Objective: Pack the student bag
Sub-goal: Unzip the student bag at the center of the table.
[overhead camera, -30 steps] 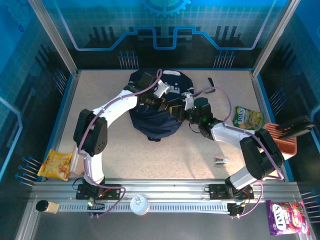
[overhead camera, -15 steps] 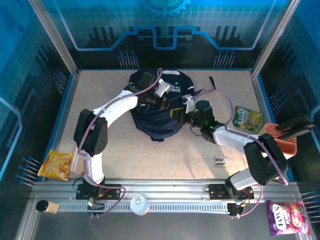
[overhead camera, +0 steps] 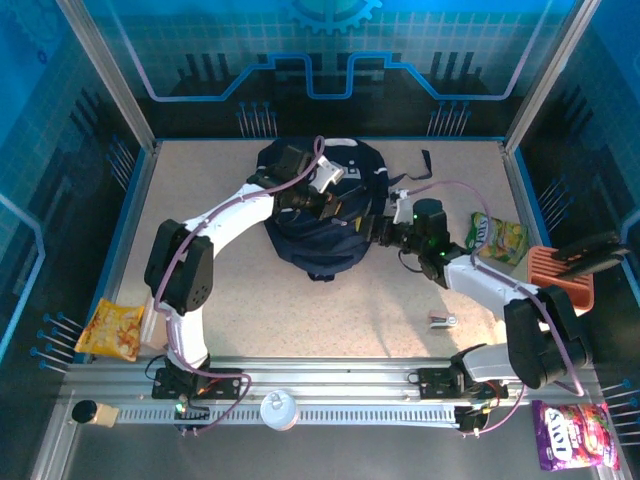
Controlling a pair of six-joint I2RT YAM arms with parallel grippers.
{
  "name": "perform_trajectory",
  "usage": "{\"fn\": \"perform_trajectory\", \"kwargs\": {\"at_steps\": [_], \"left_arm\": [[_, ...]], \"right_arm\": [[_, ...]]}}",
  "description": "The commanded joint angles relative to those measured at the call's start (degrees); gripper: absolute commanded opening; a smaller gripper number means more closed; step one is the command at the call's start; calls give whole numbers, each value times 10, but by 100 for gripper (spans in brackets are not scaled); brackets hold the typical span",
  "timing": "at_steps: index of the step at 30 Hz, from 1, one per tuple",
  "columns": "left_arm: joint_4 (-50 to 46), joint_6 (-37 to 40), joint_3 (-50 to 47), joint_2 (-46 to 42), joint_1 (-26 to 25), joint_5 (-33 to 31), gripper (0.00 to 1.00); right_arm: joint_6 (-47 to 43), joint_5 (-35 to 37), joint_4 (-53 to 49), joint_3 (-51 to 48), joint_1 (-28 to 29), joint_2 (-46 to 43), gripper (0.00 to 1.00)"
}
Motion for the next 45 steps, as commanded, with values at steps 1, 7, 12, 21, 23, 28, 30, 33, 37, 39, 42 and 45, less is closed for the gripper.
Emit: {"fn": "perform_trajectory", "kwargs": {"at_steps": [1, 7, 12, 21, 23, 28, 30, 33, 37, 39, 42, 45], "left_arm": [[47, 11, -14, -50, 2, 4, 11], [59, 15, -35, -66, 2, 16, 12], [58, 21, -44, -73, 2, 22, 13], [56, 29, -55, -82, -1, 26, 16], [56, 29, -57, -83, -2, 26, 17], [68, 13, -79, -100, -2, 11, 27], [70, -10, -92, -115, -2, -7, 39], [77, -75, -123, -145, -2, -51, 49], [82, -191, -182, -191, -3, -91, 63], [88, -241, -219, -215, -6, -89, 68], [81, -279, -254, -239, -11, -85, 73], [58, -281, -258, -237, -11, -76, 72]], "right_arm": [[105, -37, -30, 27, -22, 9, 52], [215, -79, -20, 66, -44, 50, 57], [259, -85, -62, 115, -39, 93, 62], [322, -67, -102, 186, -25, 156, 69], [339, -65, -95, 194, -25, 168, 70], [345, -68, -111, 235, -14, 201, 62], [336, -80, -120, 257, -9, 220, 50], [324, -85, -127, 271, -5, 232, 36], [313, -84, -128, 274, -1, 232, 26], [307, -83, -133, 276, 0, 229, 25], [295, -82, -142, 281, 3, 225, 25], [291, -85, -144, 284, 5, 224, 25]]}}
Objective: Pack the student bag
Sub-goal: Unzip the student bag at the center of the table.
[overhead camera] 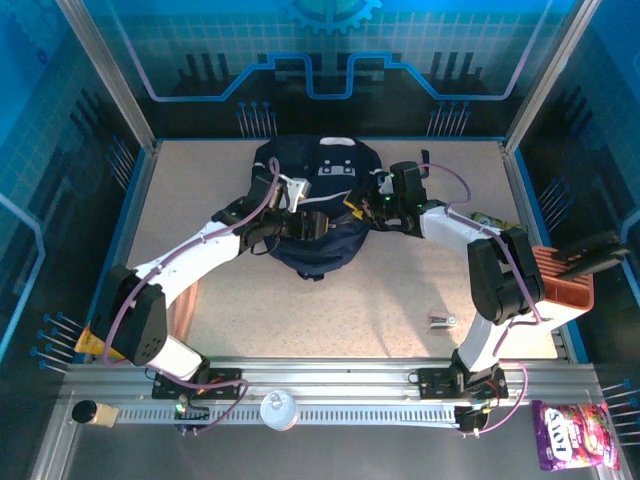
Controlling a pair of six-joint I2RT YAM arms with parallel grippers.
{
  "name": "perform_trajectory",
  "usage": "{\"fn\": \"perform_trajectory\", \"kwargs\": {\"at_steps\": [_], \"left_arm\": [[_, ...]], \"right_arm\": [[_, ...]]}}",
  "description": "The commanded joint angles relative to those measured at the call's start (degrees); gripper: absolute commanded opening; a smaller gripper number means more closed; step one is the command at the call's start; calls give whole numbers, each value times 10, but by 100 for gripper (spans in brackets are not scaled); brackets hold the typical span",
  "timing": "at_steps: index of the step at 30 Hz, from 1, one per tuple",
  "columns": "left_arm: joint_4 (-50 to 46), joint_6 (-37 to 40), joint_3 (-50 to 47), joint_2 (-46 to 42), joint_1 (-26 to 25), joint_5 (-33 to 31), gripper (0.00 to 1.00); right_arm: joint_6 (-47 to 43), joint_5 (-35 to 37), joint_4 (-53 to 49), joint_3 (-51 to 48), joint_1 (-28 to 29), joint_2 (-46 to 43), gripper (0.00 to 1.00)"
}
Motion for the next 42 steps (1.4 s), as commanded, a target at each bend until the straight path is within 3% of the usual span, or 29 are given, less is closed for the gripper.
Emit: {"fn": "perform_trajectory", "kwargs": {"at_steps": [1, 11, 20, 27, 42], "left_arm": [[-23, -41, -3, -5, -3, 4, 71], [-54, 14, 66, 60, -9, 60, 58], [-94, 70, 106, 94, -18, 26, 45], [-141, 126, 142, 121, -22, 17, 42], [-165, 148, 141, 100, -28, -15, 4]], "right_arm": [[-23, -14, 3, 26, 14, -7, 25], [-18, -20, 10, 25, 17, -6, 25], [-15, -24, 15, 22, 18, -5, 24], [-11, -25, 20, 20, 18, -5, 24], [-13, -15, 20, 19, 12, -5, 22]]}}
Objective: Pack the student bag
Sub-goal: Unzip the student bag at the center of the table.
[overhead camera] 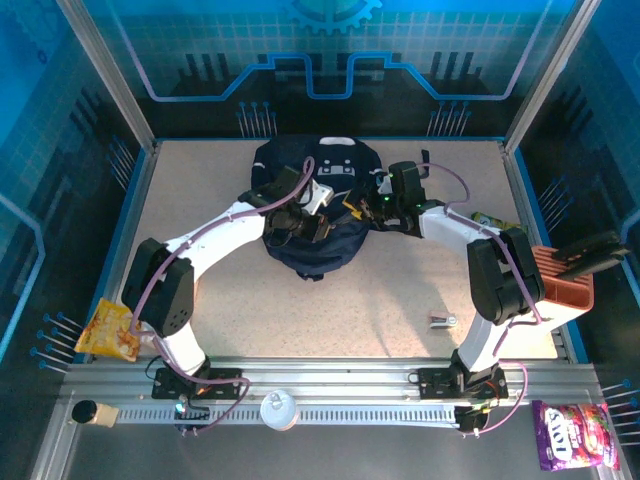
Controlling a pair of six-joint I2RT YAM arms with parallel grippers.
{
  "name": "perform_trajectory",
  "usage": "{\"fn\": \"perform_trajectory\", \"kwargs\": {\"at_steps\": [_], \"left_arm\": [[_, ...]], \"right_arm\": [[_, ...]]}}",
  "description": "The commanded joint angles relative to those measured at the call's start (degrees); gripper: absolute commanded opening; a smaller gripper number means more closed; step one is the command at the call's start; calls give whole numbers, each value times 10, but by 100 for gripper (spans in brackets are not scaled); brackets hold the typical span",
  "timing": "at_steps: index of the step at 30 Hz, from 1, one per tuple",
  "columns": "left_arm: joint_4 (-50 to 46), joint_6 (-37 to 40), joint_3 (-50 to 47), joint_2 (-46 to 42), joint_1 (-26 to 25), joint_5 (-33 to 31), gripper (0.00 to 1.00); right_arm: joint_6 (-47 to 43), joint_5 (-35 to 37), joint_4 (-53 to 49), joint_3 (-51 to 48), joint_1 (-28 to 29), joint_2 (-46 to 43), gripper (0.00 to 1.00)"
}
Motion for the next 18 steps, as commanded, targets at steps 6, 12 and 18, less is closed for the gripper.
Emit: {"fn": "perform_trajectory", "kwargs": {"at_steps": [6, 12, 18], "left_arm": [[10, -23, -69, -69, -1, -21, 0], [45, -75, -153, -109, -2, -29, 0], [47, -78, -216, -148, 6, -87, 0]], "right_arm": [[-16, 4, 26, 5, -6, -17, 20], [-20, 20, 30, -6, -20, -31, 15], [-8, 24, 56, -25, -40, -43, 12]]}}
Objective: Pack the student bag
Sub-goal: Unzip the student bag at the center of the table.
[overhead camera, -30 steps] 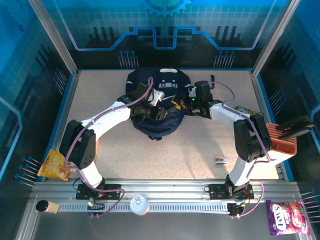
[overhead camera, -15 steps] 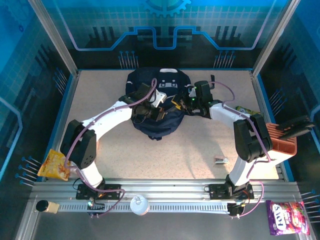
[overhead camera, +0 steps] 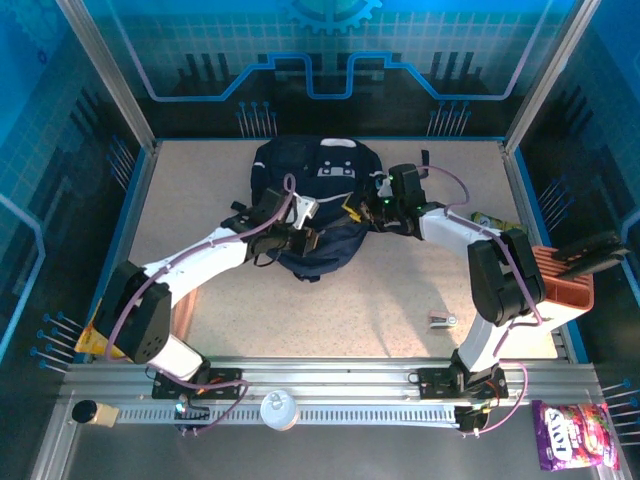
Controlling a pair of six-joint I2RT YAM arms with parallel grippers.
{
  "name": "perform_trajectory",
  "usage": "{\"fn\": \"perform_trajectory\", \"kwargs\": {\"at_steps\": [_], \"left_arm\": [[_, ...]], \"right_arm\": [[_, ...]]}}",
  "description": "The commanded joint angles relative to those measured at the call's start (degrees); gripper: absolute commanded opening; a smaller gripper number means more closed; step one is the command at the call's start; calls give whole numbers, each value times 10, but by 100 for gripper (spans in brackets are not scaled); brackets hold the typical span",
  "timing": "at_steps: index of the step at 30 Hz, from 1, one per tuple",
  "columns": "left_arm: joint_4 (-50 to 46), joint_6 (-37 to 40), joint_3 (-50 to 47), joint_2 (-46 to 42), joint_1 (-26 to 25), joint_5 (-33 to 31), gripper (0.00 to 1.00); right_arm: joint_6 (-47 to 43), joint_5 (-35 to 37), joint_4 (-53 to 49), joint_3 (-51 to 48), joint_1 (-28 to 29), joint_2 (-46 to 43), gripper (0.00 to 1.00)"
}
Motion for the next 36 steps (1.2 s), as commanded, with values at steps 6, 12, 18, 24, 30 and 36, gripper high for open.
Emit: {"fn": "perform_trajectory", "kwargs": {"at_steps": [6, 12, 18, 24, 30, 36], "left_arm": [[-39, -39, -77, -61, 29, -48, 0], [-3, -52, -97, -61, 29, -16, 0], [31, -63, -96, -73, 19, 18, 0], [79, -83, -86, -58, -4, 33, 0], [95, -99, -88, -48, -19, 20, 0], [122, -170, -125, -61, -24, -24, 0]], "right_arm": [[-1, 44, 75, -33, -49, -55, 10], [29, 49, 119, -69, -48, -68, 9], [56, 56, 123, -102, -39, -87, 32], [98, 92, 106, -103, 22, -97, 48], [129, 183, 29, -85, 90, -101, 49], [169, 224, 64, -90, 118, -81, 38]]}}
